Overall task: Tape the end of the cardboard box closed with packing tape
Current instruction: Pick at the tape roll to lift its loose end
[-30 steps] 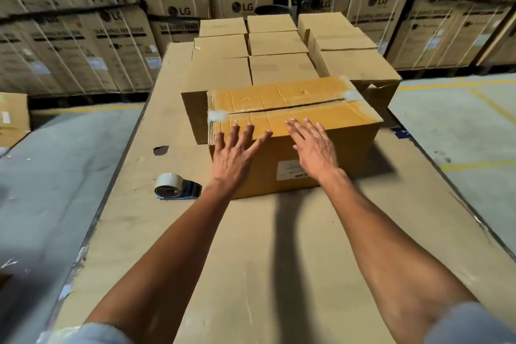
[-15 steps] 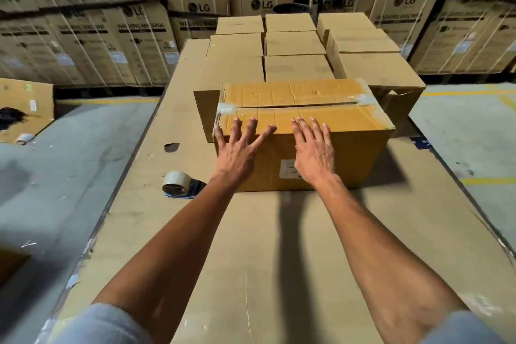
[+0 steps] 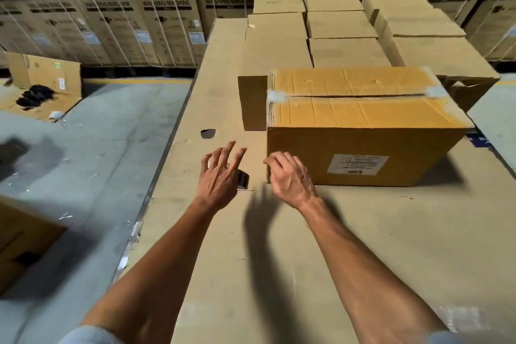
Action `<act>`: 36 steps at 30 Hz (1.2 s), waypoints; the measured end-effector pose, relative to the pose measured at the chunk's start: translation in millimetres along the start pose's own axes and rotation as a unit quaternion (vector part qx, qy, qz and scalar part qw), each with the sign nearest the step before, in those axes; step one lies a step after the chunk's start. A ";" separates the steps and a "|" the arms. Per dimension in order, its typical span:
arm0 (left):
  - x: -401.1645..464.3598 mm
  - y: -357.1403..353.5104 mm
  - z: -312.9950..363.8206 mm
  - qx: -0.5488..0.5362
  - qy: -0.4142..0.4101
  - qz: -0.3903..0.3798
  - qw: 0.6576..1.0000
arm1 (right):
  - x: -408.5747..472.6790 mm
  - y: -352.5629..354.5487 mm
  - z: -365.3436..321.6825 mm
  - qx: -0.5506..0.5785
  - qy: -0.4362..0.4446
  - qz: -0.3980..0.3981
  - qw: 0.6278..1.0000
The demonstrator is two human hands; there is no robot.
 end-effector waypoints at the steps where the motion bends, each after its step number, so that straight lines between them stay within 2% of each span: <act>1: -3.7 -8.1 -12.4 0.003 0.001 -0.014 1.000 | 2.0 -11.9 -5.7 0.014 -0.012 -0.013 1.000; 4: -10.3 -35.0 -49.4 -0.011 0.012 -0.052 0.998 | 10.9 -52.7 -18.9 0.061 -0.077 -0.032 0.995; 7: -13.2 -57.1 -75.8 -0.034 0.008 -0.077 0.996 | 16.3 -93.5 -20.6 0.081 -0.179 -0.062 0.979; 11: -9.1 -81.2 -95.9 -0.055 -0.034 -0.083 0.994 | 19.1 -135.0 -12.7 0.137 -0.360 -0.064 0.921; 14: -0.4 -95.5 -98.1 -0.056 -0.077 -0.084 0.992 | 23.7 -152.1 -6.3 0.170 -0.441 -0.038 0.881; 21: 19.4 -116.8 -95.1 -0.102 -0.111 -0.060 0.987 | 41.7 -173.0 -17.7 0.231 -0.508 0.020 0.830; 27: 18.5 -120.1 -97.1 -0.151 -0.094 -0.025 0.984 | 35.0 -173.8 -14.4 0.226 -0.543 0.016 0.809; 32: 18.7 -120.9 -97.5 -0.163 -0.093 -0.029 0.982 | 22.1 -170.7 -6.9 0.229 -0.583 0.017 0.779; 36: 17.7 -120.4 -97.1 -0.175 -0.085 -0.029 0.981 | 23.8 -172.9 -3.7 0.243 -0.587 0.008 0.772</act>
Point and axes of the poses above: each hand's wrist, its own x-axis towards the middle knuckle, its own y-axis out of the back of the hand, z = x × y, the point moved 4 cm from there along x, towards the middle knuckle, and after that the axes turned 9 degrees about x, right-handed, at the moved point
